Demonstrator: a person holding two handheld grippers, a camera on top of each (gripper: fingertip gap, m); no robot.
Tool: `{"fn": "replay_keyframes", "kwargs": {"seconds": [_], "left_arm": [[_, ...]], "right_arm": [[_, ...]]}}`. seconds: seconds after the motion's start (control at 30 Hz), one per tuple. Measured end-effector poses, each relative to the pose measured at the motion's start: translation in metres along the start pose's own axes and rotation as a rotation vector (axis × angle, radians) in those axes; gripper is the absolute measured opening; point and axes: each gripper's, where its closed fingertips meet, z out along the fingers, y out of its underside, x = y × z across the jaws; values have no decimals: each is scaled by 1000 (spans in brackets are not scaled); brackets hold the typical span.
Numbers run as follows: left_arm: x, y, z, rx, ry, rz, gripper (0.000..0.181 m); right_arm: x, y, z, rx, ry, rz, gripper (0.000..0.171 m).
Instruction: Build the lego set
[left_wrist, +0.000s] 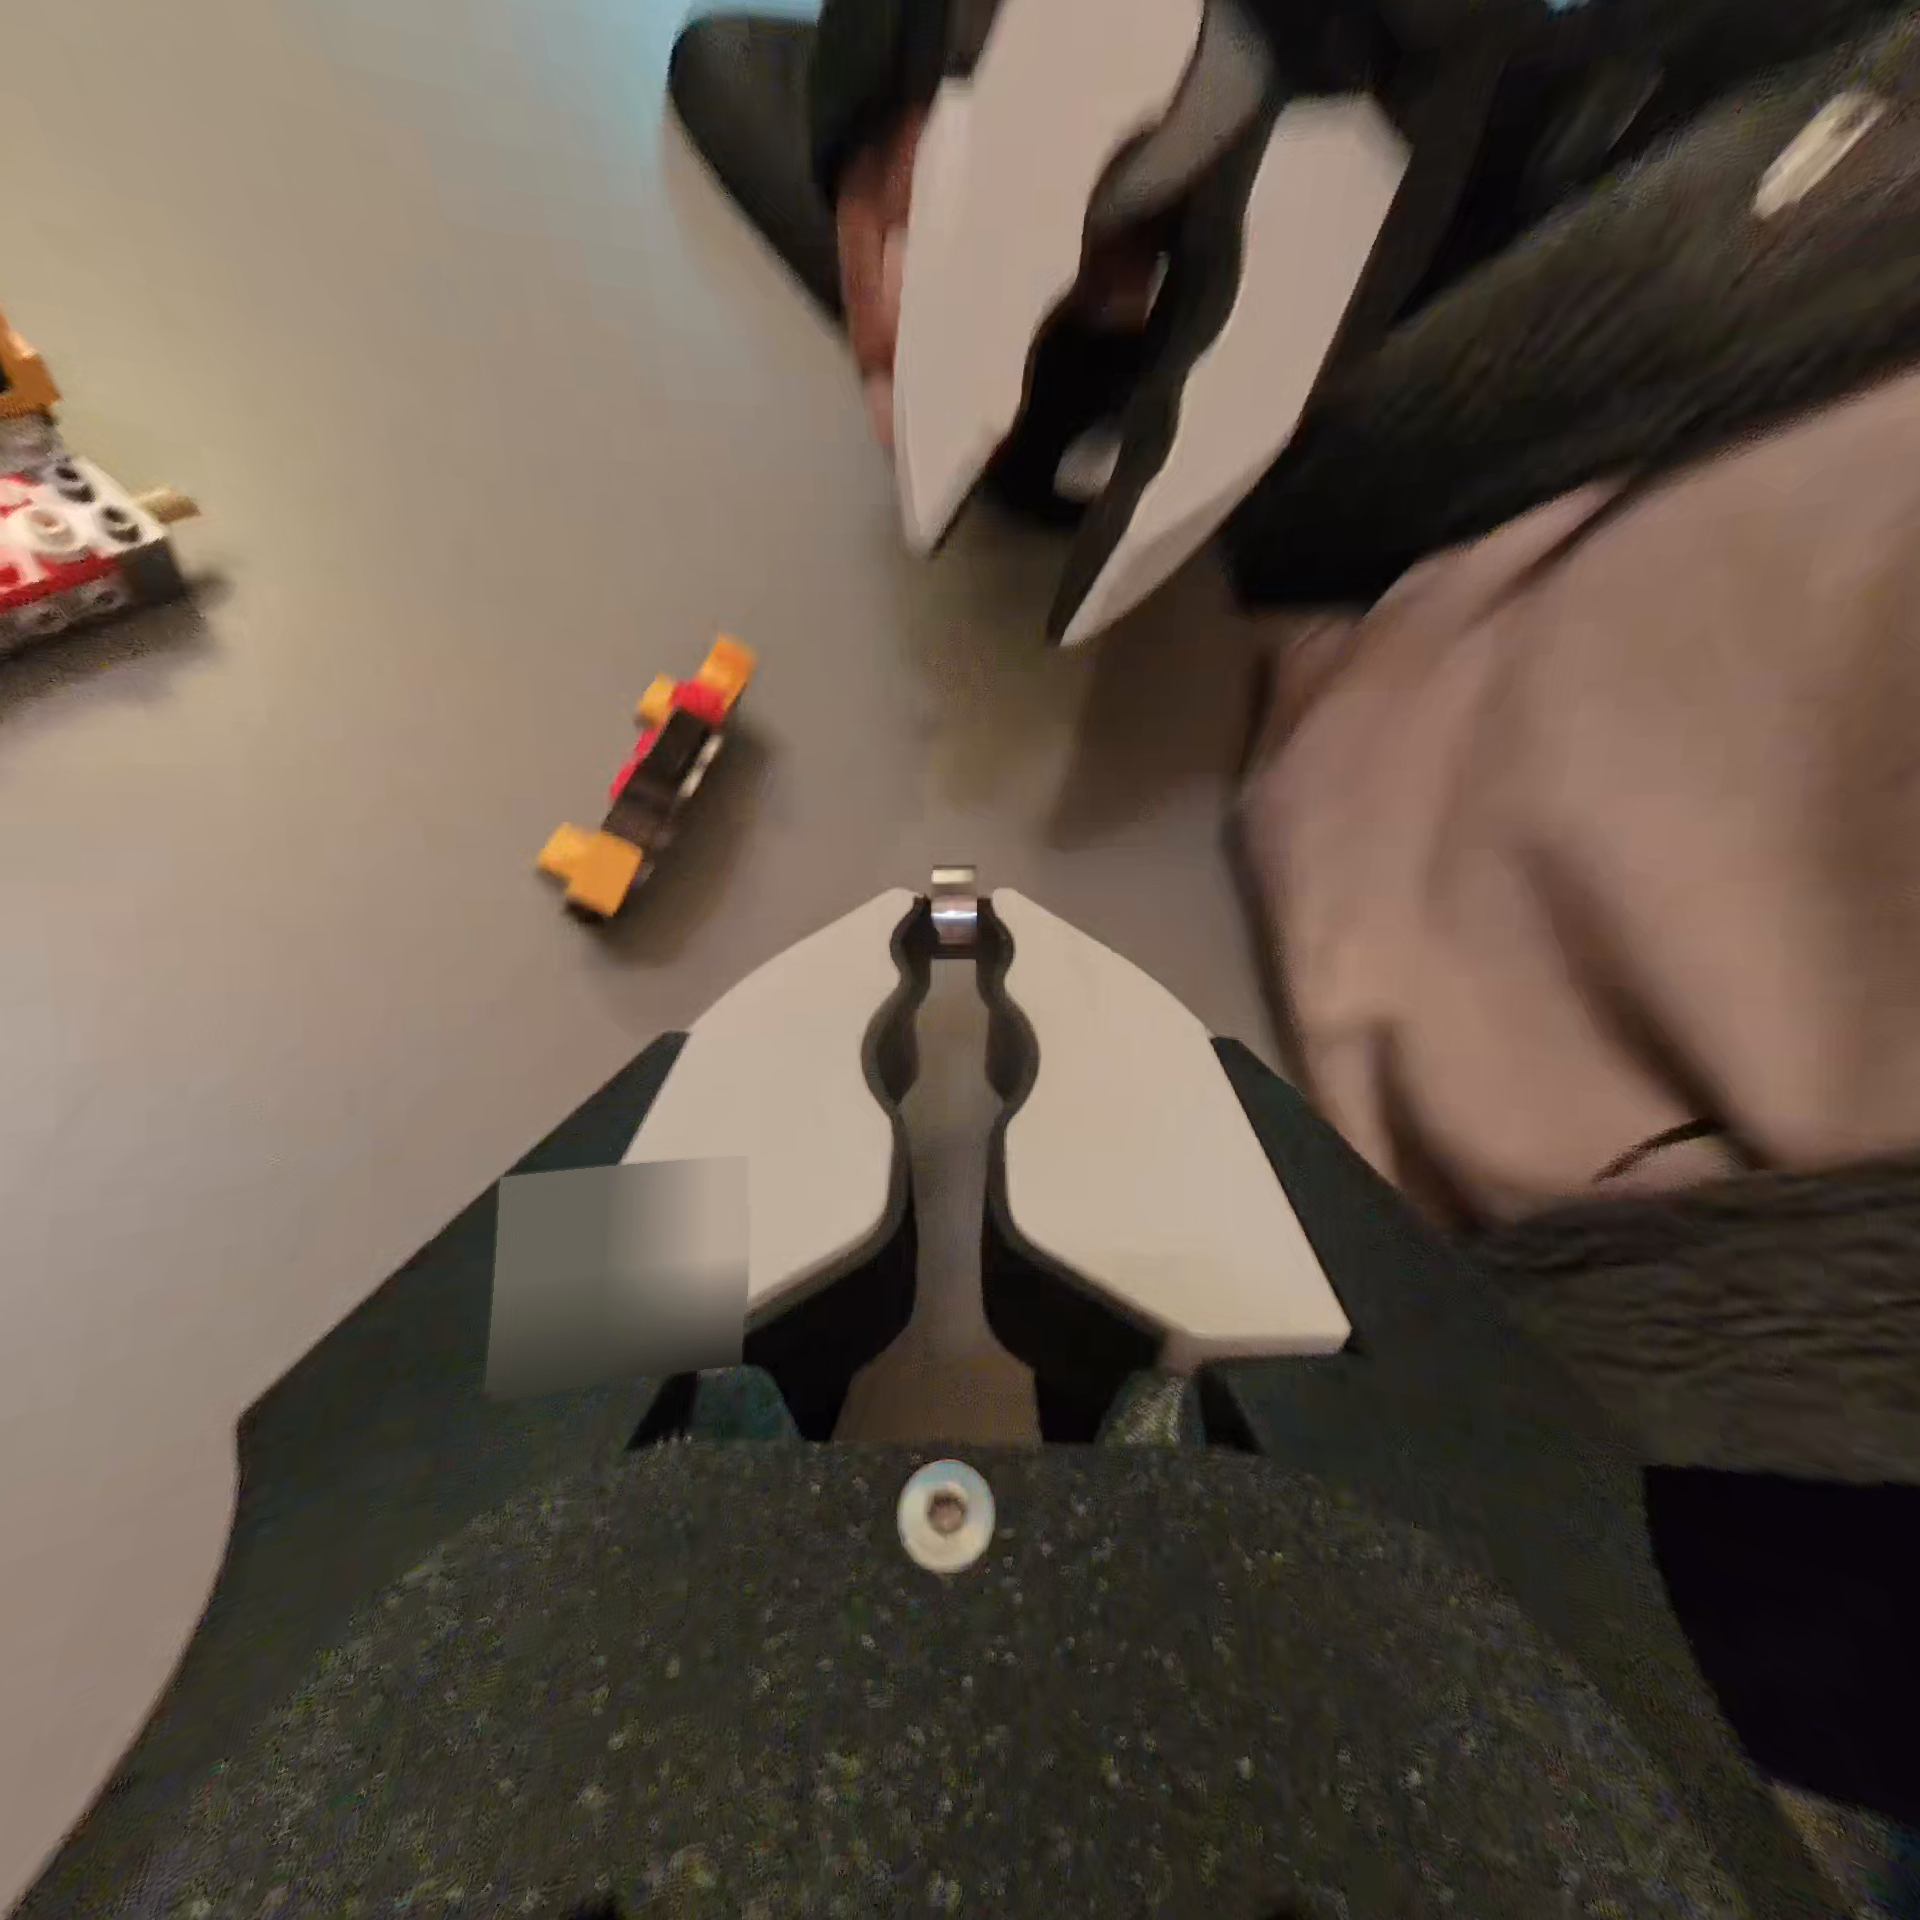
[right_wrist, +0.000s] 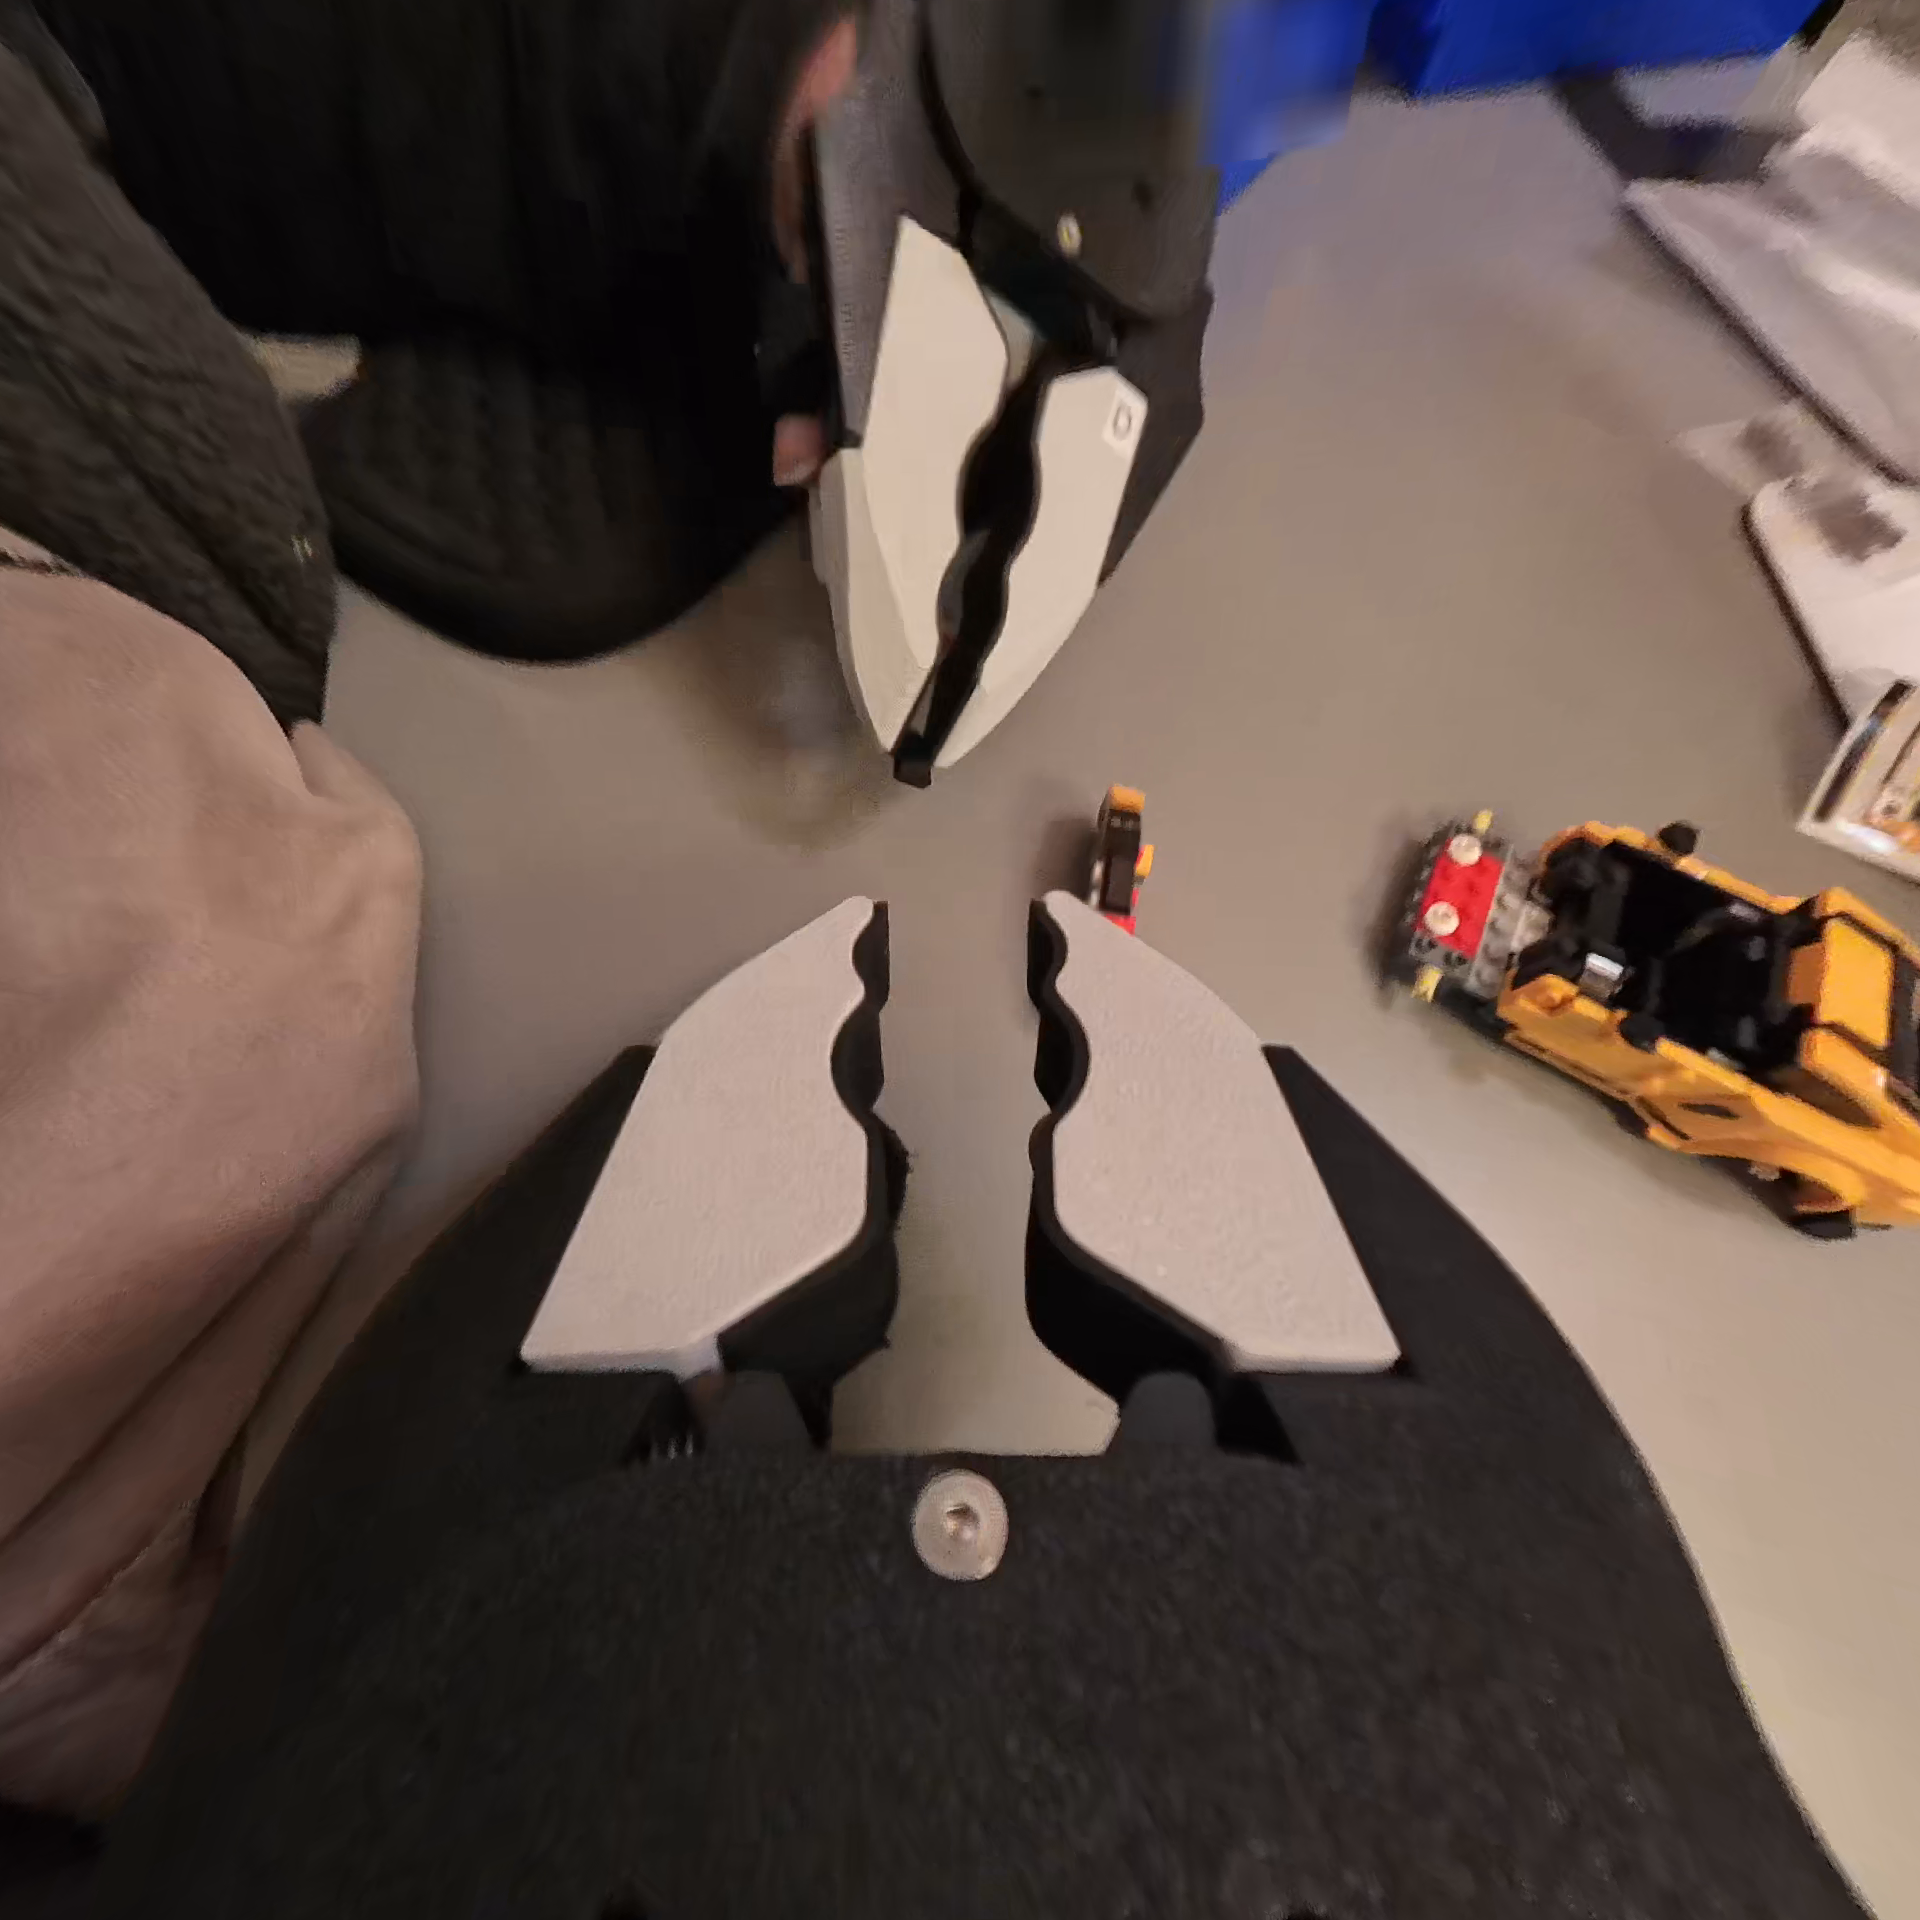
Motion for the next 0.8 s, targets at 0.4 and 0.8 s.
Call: {"fn": "replay_keyframes", "kwargs": {"seconds": [0.4,0.8], "left_arm": [[36,-51,-4,253,372,-237,7],[43,-49,3,244,414,-245,7]], "right_arm": [[-12,-38,-8,207,-155,229,21],[-17,-36,-5,205,-24,-32,9]]}}
